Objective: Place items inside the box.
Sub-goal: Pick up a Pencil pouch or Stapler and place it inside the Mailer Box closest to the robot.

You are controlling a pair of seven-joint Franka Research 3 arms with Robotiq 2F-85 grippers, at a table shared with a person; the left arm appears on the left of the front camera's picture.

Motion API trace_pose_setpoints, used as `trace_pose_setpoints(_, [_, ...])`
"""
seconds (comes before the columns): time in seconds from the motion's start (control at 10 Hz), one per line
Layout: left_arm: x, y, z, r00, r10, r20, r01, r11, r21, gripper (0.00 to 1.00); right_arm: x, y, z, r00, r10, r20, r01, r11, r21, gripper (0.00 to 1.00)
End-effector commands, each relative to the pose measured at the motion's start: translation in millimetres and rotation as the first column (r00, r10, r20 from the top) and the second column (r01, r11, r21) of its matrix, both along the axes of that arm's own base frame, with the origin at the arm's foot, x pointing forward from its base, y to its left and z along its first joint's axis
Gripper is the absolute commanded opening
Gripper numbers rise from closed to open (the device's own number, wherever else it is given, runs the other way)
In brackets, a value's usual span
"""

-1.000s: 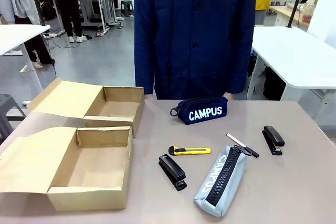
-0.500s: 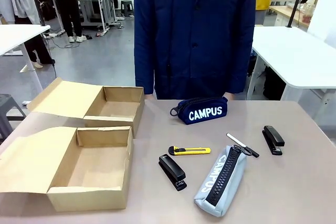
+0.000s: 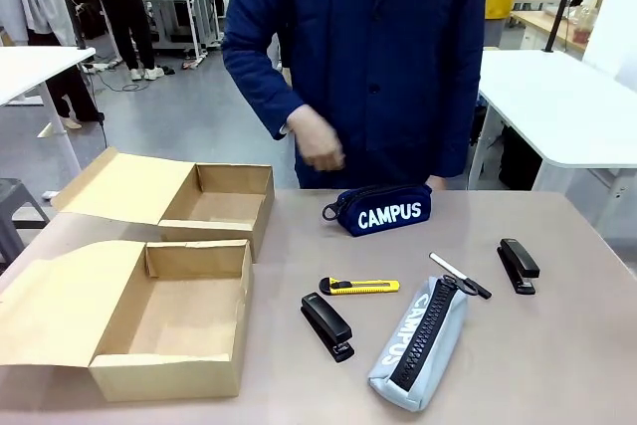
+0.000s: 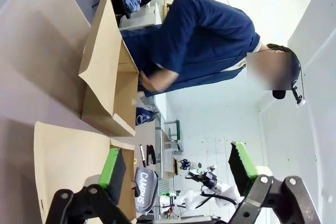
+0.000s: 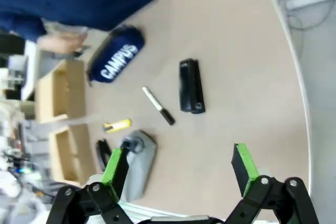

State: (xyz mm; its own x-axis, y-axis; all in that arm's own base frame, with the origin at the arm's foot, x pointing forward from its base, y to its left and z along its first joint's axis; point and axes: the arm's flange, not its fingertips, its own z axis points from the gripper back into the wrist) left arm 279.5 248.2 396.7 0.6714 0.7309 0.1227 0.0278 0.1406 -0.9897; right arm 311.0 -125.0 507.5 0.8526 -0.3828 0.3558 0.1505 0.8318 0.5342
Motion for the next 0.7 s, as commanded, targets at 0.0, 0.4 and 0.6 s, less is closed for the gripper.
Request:
trace_pose_setpoints(0.0, [-3,0,2,1.000,-0.001,0.017,0.001,1.000,-0.003,1.00,1,72,-10,0.991,0.104,-0.086,-0.122,0.960,-0.251,1.00])
trace_pose_setpoints(0.4, [-3,0,2,1.000,-0.001,0.017,0.001,1.000,-0.003,1.00,19,141,-25,0.974,0.208,-0.088,-0.226,0.884,-0.410,1.00])
trace_pose_setpoints(0.6, [-3,0,2,1.000,-0.001,0.017,0.001,1.000,-0.003,1.00,34,151,-7,0.970,0.207,-0.126,-0.241,0.891,-0.386,1.00])
